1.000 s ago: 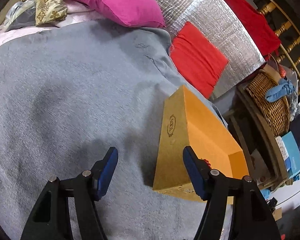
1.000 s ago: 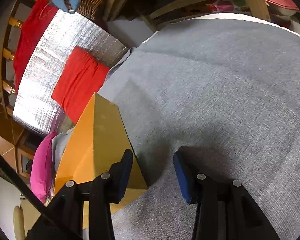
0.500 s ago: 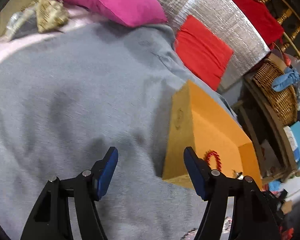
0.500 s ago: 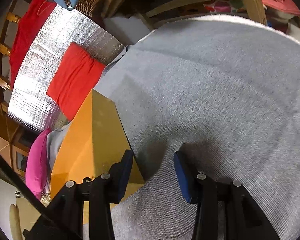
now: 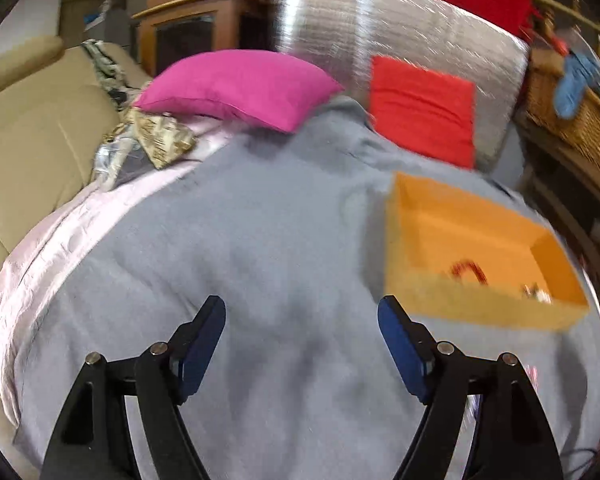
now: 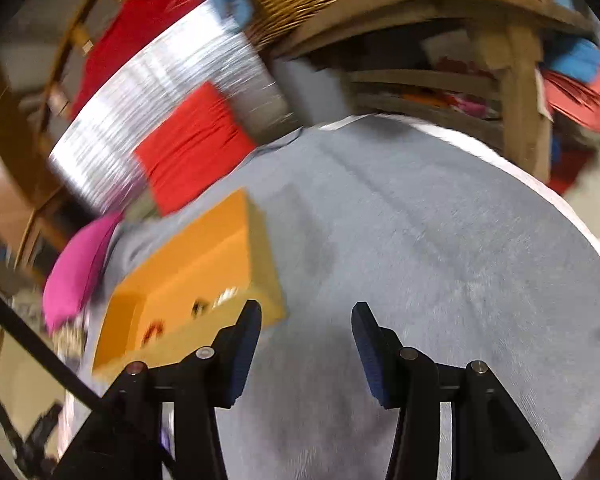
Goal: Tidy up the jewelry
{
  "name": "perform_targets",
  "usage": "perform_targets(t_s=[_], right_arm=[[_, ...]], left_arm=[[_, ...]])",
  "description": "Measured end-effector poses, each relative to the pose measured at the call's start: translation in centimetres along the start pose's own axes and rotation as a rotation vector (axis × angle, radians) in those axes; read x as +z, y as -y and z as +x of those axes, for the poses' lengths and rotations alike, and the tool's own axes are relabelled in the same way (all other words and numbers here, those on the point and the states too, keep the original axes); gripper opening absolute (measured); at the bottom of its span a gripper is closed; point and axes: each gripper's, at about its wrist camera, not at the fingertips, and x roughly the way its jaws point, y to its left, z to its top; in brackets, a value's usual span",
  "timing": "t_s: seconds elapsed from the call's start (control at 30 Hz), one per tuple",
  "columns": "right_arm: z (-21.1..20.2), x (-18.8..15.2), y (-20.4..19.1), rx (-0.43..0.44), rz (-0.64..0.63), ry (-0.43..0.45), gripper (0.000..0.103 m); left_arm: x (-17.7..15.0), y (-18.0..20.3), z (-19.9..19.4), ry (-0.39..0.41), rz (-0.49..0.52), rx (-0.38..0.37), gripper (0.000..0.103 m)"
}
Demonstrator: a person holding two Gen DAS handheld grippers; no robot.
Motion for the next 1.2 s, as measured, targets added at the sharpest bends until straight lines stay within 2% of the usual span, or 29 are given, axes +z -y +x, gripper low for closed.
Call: perform_targets(t_s=[0.23,0.37,0.47,0.67,0.9,1.2], right_arm=[[1.6,-3.6,-3.7,0.166,-0.157,-0.185,0.051],[4.0,-5.0,-5.6,0.240,-0.171,-0.296,0.051],[5.5,-5.8,-6.8,0.242,-0.198,-0.341,0.050],[8.0,-6.8,-8.8,0.220,-0.243,-0.415,0.050],[8.9,-6.9,-9.9,0.192,-0.262,-0.418,0.050],[9.3,-8.0,-11.6,0.167,-0.332,-0.426,0.050]], left_arm=[[-3.5,4.5,-0.7,-0.074,0.086,-0.057,0.079],[-4.2,7.1,0.0,-0.104,0.168,-0.068,0.079],[-4.1,8.3,0.5,-0.087,0.230,-0.036,0.079],[-3.3,8.1,2.4,-0.134,0.260,-0.031,0.079],[-3.9,8.1,2.8,-0.156,0.304,-0.016,0.079],[-5.5,10.4,3.0,-0.189,0.410,-0.054,0.079]])
